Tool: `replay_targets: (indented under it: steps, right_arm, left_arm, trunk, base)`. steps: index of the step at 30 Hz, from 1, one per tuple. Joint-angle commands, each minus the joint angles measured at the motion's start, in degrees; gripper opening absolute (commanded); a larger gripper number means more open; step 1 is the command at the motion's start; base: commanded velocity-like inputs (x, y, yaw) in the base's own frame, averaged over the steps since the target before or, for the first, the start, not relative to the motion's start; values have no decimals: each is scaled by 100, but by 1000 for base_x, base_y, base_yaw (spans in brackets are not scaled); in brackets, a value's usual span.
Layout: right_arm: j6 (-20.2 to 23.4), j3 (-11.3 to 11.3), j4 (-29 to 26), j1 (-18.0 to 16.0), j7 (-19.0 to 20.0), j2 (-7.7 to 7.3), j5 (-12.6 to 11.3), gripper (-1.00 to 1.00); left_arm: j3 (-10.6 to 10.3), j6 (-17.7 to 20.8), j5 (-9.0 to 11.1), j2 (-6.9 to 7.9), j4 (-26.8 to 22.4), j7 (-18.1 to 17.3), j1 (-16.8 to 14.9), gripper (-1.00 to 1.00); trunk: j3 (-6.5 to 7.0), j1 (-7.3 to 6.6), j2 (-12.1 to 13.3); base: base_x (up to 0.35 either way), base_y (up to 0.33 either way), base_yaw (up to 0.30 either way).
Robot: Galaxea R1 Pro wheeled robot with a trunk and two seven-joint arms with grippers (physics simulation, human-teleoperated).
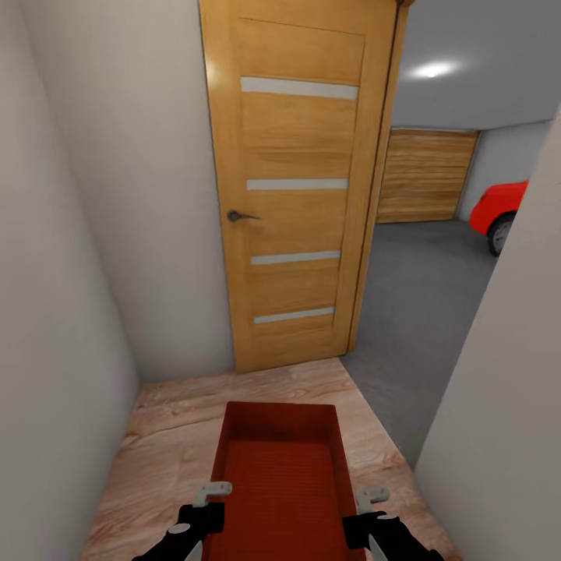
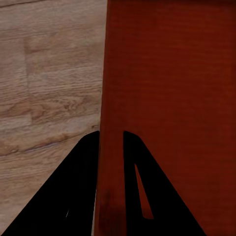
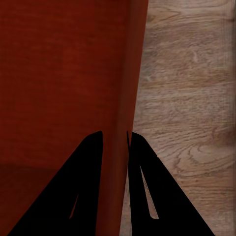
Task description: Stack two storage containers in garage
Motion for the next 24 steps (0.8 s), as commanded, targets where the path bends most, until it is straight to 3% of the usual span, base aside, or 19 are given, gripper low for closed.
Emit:
replay_targets:
  steps: [1, 8, 16, 24]
  right_arm:
    - [34, 139, -5, -1, 404, -13, -105, -100]
    - [34, 139, -5, -1, 404, -11, -105, -100]
    - [34, 139, -5, -1, 404, -13, -105, -100]
    - [36, 139, -5, -1, 404, -14, -105, -100]
  left_arm:
    - [-174, -16, 27, 123, 1, -180, -7, -100]
    - [-174, -17, 31, 123, 1, -183, -7, -100]
    - [-174, -20, 47, 123, 1, -179, -7, -100]
    - [-174, -21, 54, 123, 0, -182, -6, -100]
  trunk:
    - [-5, 2, -3]
    - [-3, 2, -3]
    - [19, 2, -3]
    - [42, 2, -3]
  base:
    - [283, 29, -58]
    - [296, 89, -53]
    - [287, 88, -189]
    - [144, 11, -166]
